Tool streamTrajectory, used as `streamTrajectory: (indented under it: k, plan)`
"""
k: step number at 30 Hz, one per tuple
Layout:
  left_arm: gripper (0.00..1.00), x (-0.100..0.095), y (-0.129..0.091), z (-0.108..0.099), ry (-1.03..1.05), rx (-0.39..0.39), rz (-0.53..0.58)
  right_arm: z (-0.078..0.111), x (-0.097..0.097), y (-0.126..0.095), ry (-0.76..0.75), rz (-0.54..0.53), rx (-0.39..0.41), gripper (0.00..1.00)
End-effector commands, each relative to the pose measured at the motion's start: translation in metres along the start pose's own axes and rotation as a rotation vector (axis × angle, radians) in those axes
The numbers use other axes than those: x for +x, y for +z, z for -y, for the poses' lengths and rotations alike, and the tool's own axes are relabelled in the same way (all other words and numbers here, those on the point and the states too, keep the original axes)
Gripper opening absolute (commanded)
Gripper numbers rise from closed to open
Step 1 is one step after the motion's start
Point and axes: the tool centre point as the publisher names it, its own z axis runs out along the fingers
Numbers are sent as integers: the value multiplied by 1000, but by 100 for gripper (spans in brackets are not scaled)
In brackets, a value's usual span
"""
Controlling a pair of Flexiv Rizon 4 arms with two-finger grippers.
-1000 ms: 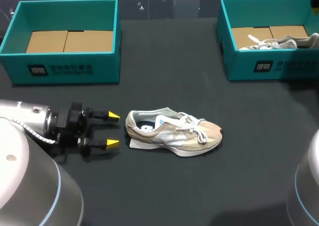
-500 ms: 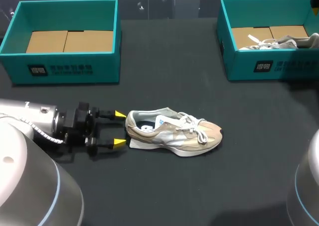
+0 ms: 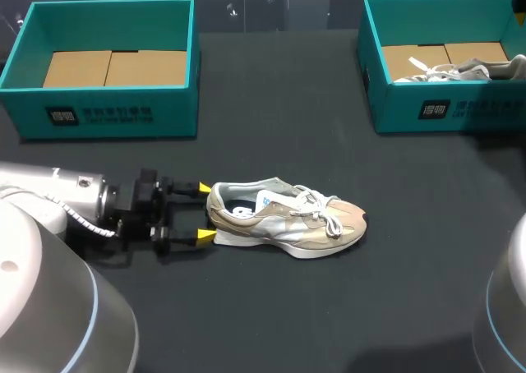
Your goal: Take the shoe out of the shoebox, open the shoe tongue, remove and reinsert the insole, then place the shoe into the shoebox
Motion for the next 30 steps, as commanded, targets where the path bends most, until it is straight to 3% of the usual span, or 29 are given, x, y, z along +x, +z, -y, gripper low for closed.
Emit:
streamTrajectory:
  k: [1,30]
  plan:
    - [100,-1,7,-2,0,3,0,0,0,0,0,1,1,100]
    - [100,9,31,5,30,23,-82,0,0,0,0,1,1,100]
